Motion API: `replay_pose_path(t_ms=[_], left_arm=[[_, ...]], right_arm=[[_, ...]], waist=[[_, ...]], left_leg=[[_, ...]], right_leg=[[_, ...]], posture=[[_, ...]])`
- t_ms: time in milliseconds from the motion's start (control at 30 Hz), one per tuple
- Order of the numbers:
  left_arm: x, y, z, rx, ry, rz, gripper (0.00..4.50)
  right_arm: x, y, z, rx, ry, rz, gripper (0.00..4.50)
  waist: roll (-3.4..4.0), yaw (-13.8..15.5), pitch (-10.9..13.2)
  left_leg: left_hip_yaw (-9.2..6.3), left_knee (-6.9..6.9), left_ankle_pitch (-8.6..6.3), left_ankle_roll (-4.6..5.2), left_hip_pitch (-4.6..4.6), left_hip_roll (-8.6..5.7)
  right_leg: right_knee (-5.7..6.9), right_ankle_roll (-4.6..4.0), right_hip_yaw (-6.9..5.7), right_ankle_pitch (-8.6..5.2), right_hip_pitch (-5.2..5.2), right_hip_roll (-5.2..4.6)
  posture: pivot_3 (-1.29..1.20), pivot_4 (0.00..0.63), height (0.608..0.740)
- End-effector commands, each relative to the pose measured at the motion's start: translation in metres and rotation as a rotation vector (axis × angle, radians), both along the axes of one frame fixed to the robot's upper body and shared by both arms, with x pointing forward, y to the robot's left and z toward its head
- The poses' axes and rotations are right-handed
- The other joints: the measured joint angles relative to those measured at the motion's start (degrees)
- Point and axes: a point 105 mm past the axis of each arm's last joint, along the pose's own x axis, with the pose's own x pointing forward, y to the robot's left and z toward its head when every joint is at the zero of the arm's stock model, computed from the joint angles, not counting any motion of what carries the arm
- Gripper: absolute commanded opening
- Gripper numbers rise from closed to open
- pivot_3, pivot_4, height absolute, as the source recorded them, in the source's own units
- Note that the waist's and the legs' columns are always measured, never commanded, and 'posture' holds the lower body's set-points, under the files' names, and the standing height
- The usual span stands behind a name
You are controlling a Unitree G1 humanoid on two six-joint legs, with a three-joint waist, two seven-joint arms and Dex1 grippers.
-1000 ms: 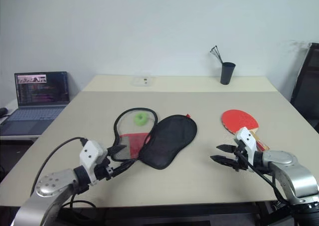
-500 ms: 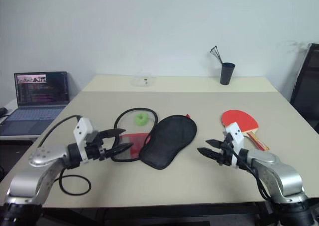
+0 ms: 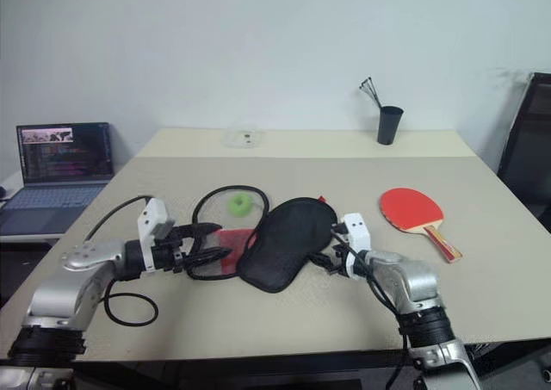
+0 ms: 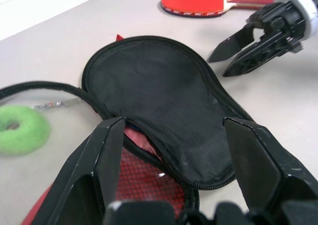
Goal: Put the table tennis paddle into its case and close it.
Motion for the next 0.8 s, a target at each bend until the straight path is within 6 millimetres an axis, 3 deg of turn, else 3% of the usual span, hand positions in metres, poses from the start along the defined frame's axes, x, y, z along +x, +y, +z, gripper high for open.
replay_pose_path(t_ms=[33, 367, 567, 667, 800], left_arm=[[0.000, 0.004, 0.013, 0.024, -0.045, -0.001, 3.42], [-0.002, 0.003, 0.011, 0.029, -0.045, 0.005, 3.42], [-0.002, 0.003, 0.010, 0.030, -0.049, 0.007, 3.42], [-0.003, 0.003, 0.010, 0.032, -0.050, 0.007, 3.42], [-0.003, 0.003, 0.010, 0.036, -0.052, 0.005, 3.42]], right_arm=[[-0.001, 0.017, 0.001, 0.026, 0.010, 0.029, 4.46], [-0.014, 0.067, 0.011, 0.116, 0.054, 0.147, 4.46], [-0.010, 0.080, 0.019, 0.124, 0.022, 0.150, 4.46], [-0.002, 0.073, 0.017, 0.119, 0.015, 0.093, 3.85], [0.007, 0.058, 0.015, 0.119, 0.026, 0.030, 2.51]], waist=[[-0.03, -0.1, 0.0], [-0.03, -0.5, 0.0], [-0.03, -0.4, 0.0], [-0.03, -0.4, 0.0], [-0.03, -0.4, 0.0]], left_leg=[[0.00, 0.00, 0.00, 0.00, 0.01, 0.01], [0.01, -0.03, 0.00, 0.00, 0.28, 0.09], [-0.03, -0.02, 0.00, 0.00, 0.26, 0.09], [-0.04, -0.02, 0.00, 0.00, 0.24, 0.09], [-0.07, -0.02, 0.00, 0.00, 0.21, 0.09]], right_leg=[[0.01, 0.00, 0.00, 0.00, 0.00, 0.00], [0.46, -0.03, 0.08, -0.10, -0.05, 0.10], [0.51, -0.01, 0.04, -0.16, -0.05, 0.08], [0.51, -0.01, 0.03, -0.16, -0.05, 0.04], [0.50, -0.03, 0.02, -0.17, -0.06, 0.01]], posture=[[0.00, 0.150, 0.740], [0.00, 0.150, 0.740], [0.00, 0.150, 0.740], [0.00, 0.150, 0.740], [0.00, 0.150, 0.740]])
